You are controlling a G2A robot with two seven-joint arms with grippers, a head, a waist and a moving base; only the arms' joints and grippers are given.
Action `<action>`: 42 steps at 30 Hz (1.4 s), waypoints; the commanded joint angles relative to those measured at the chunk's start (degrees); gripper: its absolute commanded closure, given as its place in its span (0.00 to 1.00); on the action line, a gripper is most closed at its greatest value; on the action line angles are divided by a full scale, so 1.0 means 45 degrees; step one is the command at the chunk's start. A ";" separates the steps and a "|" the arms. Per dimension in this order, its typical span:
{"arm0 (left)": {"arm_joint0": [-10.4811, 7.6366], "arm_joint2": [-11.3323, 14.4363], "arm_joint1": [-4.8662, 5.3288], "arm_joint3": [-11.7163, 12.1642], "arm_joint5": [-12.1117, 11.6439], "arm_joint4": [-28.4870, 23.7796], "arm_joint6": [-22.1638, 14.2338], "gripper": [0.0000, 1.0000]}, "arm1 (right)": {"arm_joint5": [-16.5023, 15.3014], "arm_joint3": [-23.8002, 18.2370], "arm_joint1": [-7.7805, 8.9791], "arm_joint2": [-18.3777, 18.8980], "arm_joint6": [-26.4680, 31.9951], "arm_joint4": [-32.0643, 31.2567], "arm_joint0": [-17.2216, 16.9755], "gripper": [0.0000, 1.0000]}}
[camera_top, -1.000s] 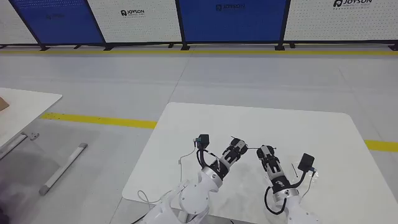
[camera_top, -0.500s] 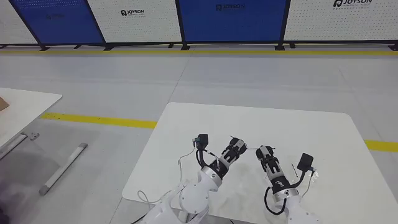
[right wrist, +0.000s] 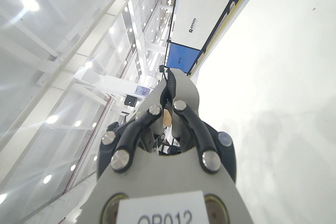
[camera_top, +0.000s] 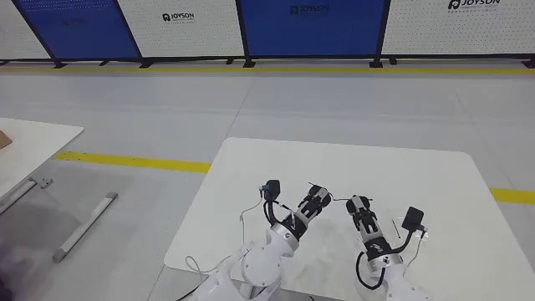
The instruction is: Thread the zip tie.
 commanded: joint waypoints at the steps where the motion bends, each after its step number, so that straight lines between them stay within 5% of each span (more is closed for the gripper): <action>1: -0.0001 -0.0003 -0.0008 0.0007 0.0033 0.0046 0.0013 0.98 | 0.0019 -0.0019 -0.0003 0.0008 -0.0027 -0.0049 -0.0017 1.00; 8: 0.0041 -0.0045 -0.0031 0.0004 0.0108 0.0023 -0.0081 0.83 | 0.0105 -0.0065 -0.0020 0.0002 -0.0016 -0.0160 -0.0040 1.00; 18: 0.0074 -0.0016 -0.0059 0.0017 0.0316 0.0155 -0.0270 0.80 | 0.0195 -0.0116 -0.0041 0.0018 0.0031 -0.0220 -0.0074 1.00; 25: 0.0034 0.0060 -0.0100 0.0067 0.0448 0.0177 -0.0349 0.83 | 0.0200 -0.0140 -0.0058 0.0039 0.0044 -0.0209 -0.0091 1.00; 30: 0.0029 0.0069 -0.0117 0.0068 0.0506 0.0260 -0.0375 1.00 | 0.0181 -0.0149 -0.0068 0.0054 0.0064 -0.0207 -0.0100 1.00; 42: 0.0058 0.0043 -0.0152 0.0072 0.0416 0.0315 -0.0409 1.00 | 0.0211 -0.0288 -0.0069 0.0078 0.0360 -0.0251 -0.0167 1.00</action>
